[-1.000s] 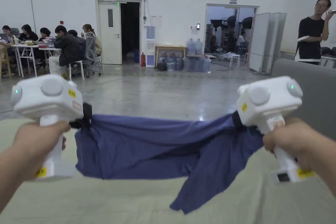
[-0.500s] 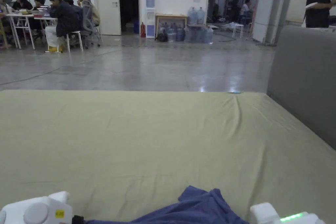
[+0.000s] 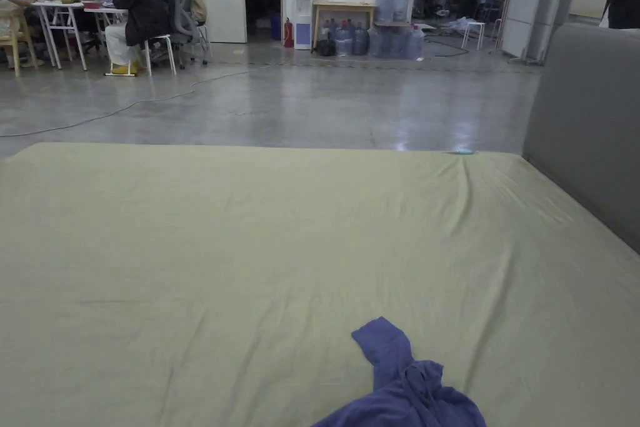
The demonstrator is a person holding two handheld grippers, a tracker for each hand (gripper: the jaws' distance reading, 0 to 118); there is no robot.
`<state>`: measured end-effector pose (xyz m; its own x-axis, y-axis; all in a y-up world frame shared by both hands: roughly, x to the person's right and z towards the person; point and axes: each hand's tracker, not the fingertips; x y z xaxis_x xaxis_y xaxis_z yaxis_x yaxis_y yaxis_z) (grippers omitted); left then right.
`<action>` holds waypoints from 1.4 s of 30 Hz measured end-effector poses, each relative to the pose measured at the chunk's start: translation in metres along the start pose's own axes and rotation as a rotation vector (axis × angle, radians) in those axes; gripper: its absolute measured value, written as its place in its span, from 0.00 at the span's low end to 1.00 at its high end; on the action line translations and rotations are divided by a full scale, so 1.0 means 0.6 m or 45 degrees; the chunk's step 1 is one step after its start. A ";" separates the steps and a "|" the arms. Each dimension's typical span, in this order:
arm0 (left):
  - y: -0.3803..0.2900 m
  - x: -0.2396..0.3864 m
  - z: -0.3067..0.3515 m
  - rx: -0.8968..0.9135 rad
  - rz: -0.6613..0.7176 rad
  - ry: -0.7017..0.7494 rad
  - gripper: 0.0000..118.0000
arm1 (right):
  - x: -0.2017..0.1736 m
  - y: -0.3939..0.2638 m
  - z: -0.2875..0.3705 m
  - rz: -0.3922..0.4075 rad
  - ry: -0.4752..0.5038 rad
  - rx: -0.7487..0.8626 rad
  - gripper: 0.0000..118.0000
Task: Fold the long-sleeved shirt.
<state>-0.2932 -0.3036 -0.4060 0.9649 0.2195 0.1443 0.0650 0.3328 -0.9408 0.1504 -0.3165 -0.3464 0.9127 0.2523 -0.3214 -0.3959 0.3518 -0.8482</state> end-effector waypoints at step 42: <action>0.152 -0.029 -0.058 0.078 -0.121 0.371 0.00 | 0.090 -0.051 0.163 -0.877 0.136 0.114 0.04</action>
<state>-0.2954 -0.3090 -0.5049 0.9882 -0.0842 0.1282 0.1512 0.3955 -0.9060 0.2017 -0.2257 -0.2969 0.9618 -0.1432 0.2335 0.2737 0.4738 -0.8370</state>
